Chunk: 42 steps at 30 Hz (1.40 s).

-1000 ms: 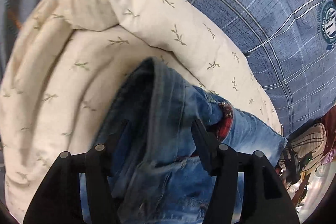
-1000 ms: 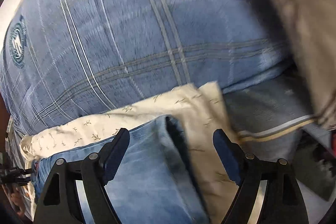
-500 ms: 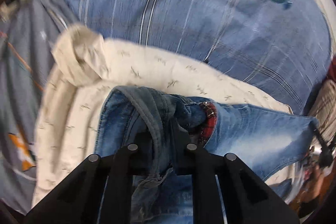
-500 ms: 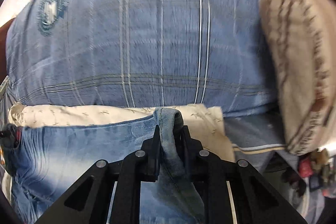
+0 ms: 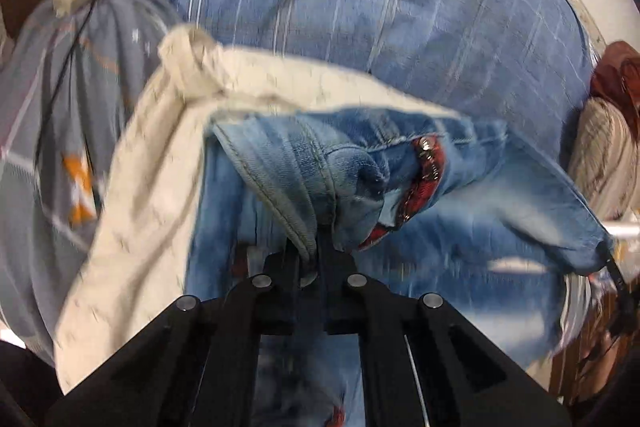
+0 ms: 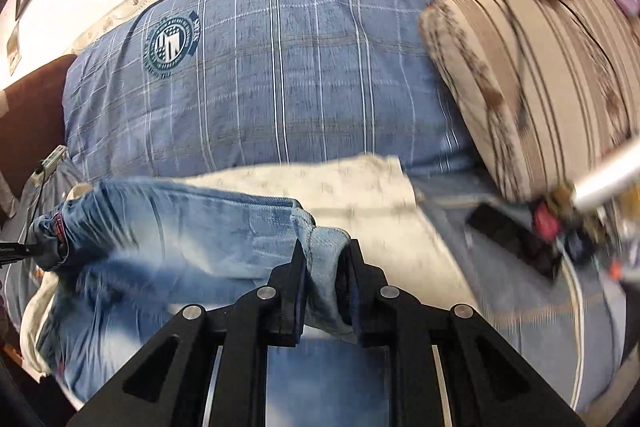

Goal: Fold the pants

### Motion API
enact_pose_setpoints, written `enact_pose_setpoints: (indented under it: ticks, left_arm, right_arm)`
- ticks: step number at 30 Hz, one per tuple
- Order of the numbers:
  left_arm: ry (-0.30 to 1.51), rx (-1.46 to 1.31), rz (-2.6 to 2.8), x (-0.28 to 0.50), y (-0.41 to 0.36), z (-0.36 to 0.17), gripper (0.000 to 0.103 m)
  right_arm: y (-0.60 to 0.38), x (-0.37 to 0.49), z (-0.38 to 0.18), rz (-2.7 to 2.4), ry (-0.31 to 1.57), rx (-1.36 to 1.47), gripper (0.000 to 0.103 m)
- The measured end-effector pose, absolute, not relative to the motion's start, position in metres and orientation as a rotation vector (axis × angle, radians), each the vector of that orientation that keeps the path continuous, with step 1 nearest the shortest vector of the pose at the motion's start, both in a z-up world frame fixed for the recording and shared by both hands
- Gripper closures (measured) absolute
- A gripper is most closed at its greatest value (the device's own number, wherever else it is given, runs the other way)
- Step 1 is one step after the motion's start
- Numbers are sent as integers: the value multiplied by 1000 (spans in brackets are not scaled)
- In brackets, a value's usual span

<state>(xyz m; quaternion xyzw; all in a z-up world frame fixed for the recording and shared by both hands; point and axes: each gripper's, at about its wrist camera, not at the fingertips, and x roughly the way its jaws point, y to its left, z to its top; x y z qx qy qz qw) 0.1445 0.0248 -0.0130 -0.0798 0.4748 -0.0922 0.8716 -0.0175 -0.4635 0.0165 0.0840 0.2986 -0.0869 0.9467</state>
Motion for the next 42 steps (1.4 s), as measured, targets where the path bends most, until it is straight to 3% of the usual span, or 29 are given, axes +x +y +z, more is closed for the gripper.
enact_pose_setpoints:
  ticks: [4, 7, 10, 12, 14, 17, 19, 21, 23, 32, 42]
  left_arm:
    - [1064, -131, -198, 124, 23, -46, 97]
    - [1149, -191, -199, 120, 31, -67, 95]
    - [1198, -275, -216, 108, 48, -73, 94]
    - [1202, -300, -211, 94, 64, -73, 93]
    - [1217, -330, -210, 83, 81, -74, 87]
    - [1243, -506, -246, 73, 106, -76, 81]
    - [1236, -594, -276, 71, 109, -74, 60]
    - [1217, -665, -298, 74, 102, -71, 43]
    - [1211, -723, -329, 80, 89, -69, 36]
    - [1339, -929, -316, 113, 50, -98, 36]
    - [1400, -1061, -202, 149, 44, -115, 26]
  right_arm:
    - [-467, -40, -37, -208, 727, 229, 83]
    - [-472, -50, -67, -218, 788, 309, 75]
    - [-473, -69, -68, -224, 765, 376, 68]
    - [-473, -82, -65, -239, 752, 398, 53]
    - [-472, -97, -60, -283, 745, 402, 47]
    - [-471, -114, -45, -288, 699, 446, 45]
    - [-466, -112, -33, -244, 667, 495, 40]
    - [-460, -102, -26, -160, 648, 569, 27]
    - [-452, -81, -26, -18, 640, 694, 22]
    - [-439, 18, -84, 246, 696, 1275, 17]
    - [-444, 21, -166, 113, 601, 1880, 16]
